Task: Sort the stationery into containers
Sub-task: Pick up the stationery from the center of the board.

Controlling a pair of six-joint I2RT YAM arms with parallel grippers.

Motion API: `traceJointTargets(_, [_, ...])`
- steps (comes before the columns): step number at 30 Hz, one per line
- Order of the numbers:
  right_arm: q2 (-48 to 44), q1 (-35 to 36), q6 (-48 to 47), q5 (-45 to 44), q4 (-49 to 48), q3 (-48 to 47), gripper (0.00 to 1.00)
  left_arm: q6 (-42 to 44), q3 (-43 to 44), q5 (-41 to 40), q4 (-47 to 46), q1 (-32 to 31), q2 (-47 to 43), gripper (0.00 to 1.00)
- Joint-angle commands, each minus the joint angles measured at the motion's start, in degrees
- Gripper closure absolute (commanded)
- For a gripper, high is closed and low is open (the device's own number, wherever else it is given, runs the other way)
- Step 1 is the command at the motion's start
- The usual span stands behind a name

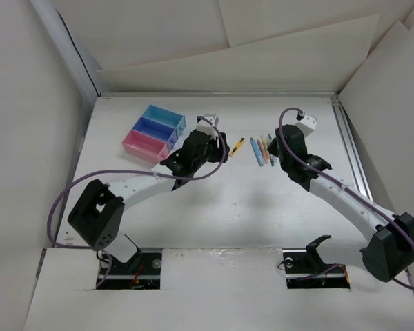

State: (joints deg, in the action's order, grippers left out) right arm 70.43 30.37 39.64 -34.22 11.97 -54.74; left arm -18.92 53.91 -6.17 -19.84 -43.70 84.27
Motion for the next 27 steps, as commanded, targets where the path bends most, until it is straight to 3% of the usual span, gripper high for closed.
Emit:
traceJointTargets(1, [-2.1, -2.1, 0.9, 6.2, -3.2, 1.2, 0.92, -0.1, 4.4, -4.6, 3.9, 2.7, 5.1, 0.43])
traceJointTargets(3, [-2.1, -3.7, 0.9, 7.9, -3.2, 1.2, 0.77, -1.5, 6.8, -4.5, 3.9, 3.8, 9.6, 0.43])
traceJointTargets(7, [-2.7, -5.1, 0.9, 10.3, -4.2, 2.3, 0.61, -2.1, 9.9, -7.6, 3.9, 3.8, 14.2, 0.43])
traceJointTargets(12, [-2.7, -5.6, 0.9, 12.2, -4.8, 2.3, 0.6, -1.4, 11.7, -10.8, 8.0, 5.2, 17.6, 0.43])
traceJointTargets(18, [-2.7, -5.6, 0.4, 13.9, -5.3, 2.3, 0.61, -2.0, 7.3, -6.6, 6.0, 9.9, 18.1, 0.45])
traceJointTargets(27, [-2.7, -5.6, -0.7, 15.6, -5.8, 2.3, 0.61, 4.2, 10.6, -4.5, 8.4, 10.0, 21.7, 0.44])
